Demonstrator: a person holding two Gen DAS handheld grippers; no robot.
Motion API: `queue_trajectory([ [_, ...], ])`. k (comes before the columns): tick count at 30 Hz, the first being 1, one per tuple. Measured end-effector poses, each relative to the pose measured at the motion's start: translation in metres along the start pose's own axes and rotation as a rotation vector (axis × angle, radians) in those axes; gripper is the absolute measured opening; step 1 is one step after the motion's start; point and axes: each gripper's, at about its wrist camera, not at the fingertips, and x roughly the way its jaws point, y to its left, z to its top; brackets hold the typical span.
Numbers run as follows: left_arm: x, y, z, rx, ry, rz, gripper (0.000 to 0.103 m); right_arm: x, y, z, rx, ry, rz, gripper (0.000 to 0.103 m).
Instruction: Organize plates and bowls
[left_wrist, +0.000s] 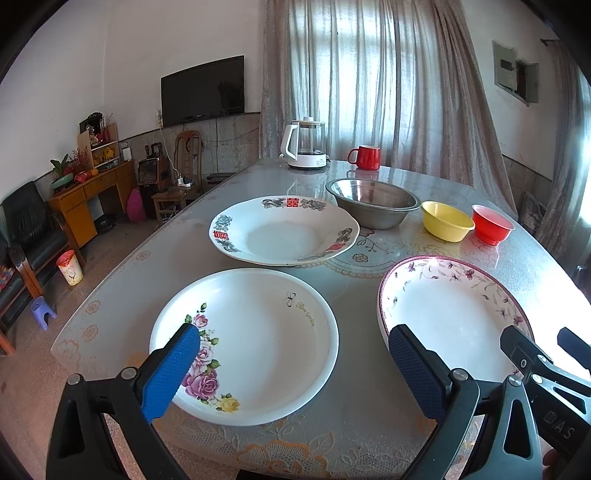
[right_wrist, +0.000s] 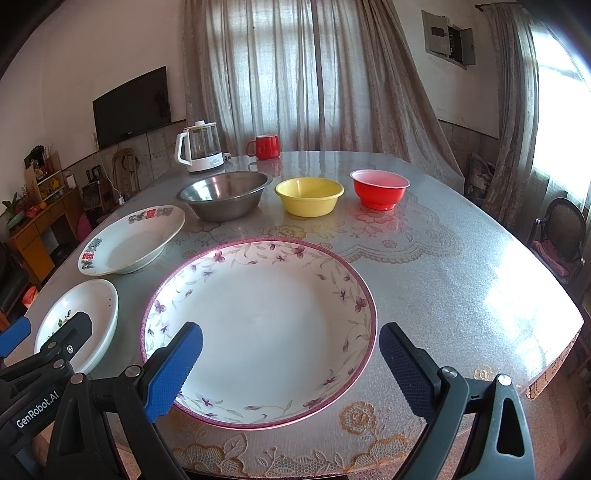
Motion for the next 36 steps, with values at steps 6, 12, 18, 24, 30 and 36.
queue_trajectory([
  [6,0.0,0.0,0.0,0.0,0.0,-0.001,0.103,0.0,-0.002,0.0,0.003,0.003,0.004,0.098],
  [12,-0.001,0.001,-0.001,0.0,0.001,-0.001,0.103,0.001,-0.002,0.0,0.003,0.005,0.008,0.098],
  [18,-0.001,0.0,-0.003,0.0,0.003,-0.003,0.103,0.001,-0.002,0.0,0.006,0.002,0.01,0.098],
  [24,-0.001,0.0,-0.003,0.002,0.005,-0.004,0.103,0.001,-0.005,0.0,0.014,0.004,0.018,0.098],
  [30,-0.002,-0.003,-0.002,0.011,0.009,-0.018,0.103,0.0,-0.009,0.001,0.022,0.002,0.029,0.098],
  [36,-0.001,-0.007,0.0,0.018,0.019,-0.027,0.103,0.001,-0.015,0.002,0.034,0.007,0.03,0.098],
])
